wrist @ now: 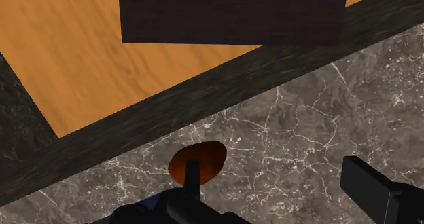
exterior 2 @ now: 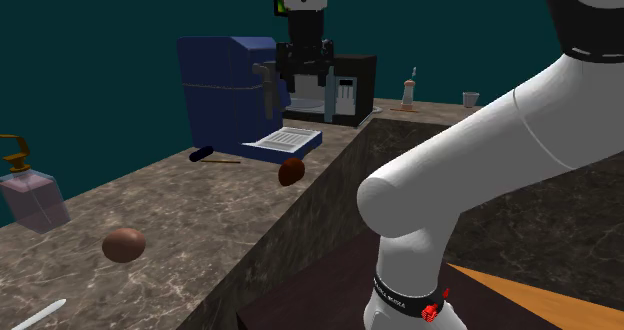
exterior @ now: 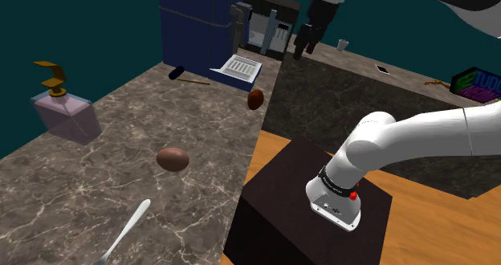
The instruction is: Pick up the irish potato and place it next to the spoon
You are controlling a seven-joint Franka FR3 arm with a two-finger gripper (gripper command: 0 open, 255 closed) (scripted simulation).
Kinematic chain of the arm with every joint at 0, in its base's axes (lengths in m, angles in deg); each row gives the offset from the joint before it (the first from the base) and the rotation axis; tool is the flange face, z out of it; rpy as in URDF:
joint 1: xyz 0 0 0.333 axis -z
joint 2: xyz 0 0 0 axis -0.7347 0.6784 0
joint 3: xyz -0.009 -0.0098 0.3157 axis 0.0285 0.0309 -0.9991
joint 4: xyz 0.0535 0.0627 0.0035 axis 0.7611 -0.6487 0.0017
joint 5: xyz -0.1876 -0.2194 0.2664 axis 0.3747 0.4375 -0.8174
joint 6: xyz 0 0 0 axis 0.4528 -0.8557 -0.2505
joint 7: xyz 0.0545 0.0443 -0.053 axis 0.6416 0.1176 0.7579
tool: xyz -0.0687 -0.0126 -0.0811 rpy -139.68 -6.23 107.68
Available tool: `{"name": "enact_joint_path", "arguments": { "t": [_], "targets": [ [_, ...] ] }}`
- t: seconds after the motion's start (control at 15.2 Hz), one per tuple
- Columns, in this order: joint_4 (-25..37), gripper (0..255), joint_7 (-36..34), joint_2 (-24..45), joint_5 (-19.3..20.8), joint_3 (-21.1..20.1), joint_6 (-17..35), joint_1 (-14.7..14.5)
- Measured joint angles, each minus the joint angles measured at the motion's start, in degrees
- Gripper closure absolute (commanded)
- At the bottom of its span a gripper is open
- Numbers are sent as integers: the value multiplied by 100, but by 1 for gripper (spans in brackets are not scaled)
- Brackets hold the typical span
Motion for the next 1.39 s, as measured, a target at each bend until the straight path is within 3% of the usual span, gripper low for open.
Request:
{"name": "enact_joint_path", "arguments": {
  "t": [0.13, 0.4, 0.86, 1.39],
  "targets": [
    [-31, 0, -139, 71, -16, -67, 66, 36],
    [-111, 0, -1181, 669, -68, -470, 478, 325],
    [123, 0, -3334, 2204, 2, -1139, 1195, 888],
    [808, 0, -5724, 4102, 359, -1400, 1640, 1365]
  ]
}}
